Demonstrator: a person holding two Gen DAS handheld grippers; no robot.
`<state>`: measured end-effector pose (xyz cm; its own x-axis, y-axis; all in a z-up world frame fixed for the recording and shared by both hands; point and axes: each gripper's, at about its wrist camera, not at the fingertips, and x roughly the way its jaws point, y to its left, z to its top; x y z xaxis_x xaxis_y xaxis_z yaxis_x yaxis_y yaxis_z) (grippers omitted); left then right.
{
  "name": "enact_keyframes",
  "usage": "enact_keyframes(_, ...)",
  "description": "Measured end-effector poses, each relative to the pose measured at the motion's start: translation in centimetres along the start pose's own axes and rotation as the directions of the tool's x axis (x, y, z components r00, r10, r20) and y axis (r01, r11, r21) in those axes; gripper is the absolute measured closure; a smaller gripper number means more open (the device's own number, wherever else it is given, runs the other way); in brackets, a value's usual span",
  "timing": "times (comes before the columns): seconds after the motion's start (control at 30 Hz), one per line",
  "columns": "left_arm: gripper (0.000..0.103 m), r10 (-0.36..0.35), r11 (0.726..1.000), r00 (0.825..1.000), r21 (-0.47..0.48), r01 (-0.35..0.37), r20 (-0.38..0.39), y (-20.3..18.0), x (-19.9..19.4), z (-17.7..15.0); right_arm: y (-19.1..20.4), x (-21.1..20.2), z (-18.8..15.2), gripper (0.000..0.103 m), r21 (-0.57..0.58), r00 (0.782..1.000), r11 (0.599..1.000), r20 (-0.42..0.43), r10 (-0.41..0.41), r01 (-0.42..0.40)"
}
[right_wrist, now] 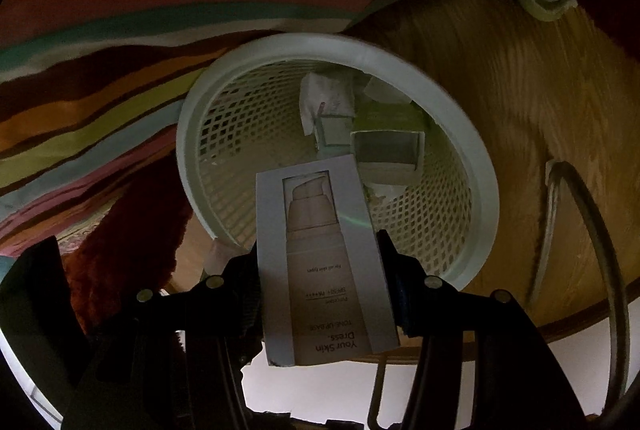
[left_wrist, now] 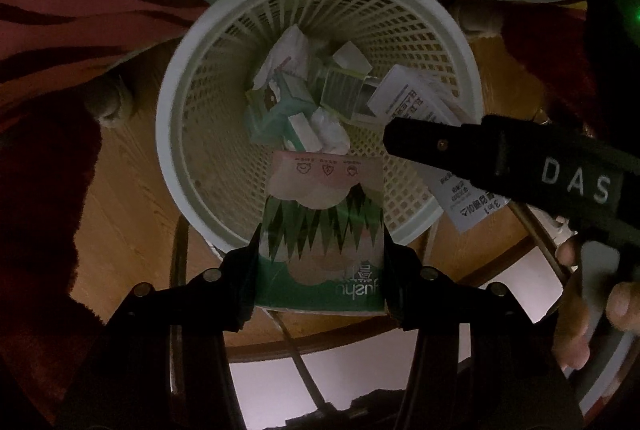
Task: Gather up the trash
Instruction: 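Lower both tools into the wastebasket and open them to drop the items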
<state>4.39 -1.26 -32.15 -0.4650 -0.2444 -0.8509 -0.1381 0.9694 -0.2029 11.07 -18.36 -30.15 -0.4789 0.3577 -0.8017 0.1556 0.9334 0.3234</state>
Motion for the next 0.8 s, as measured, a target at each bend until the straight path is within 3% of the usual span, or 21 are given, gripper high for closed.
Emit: enact_keyframes(0.8,0.048,-0.022,0.998,0.999,-0.056,0.020,-0.038,0.34,1.05,0.80,0.22,0.48,0.34,0.053,-0.014,0.999,1.000,-0.029,0.014,-0.014)
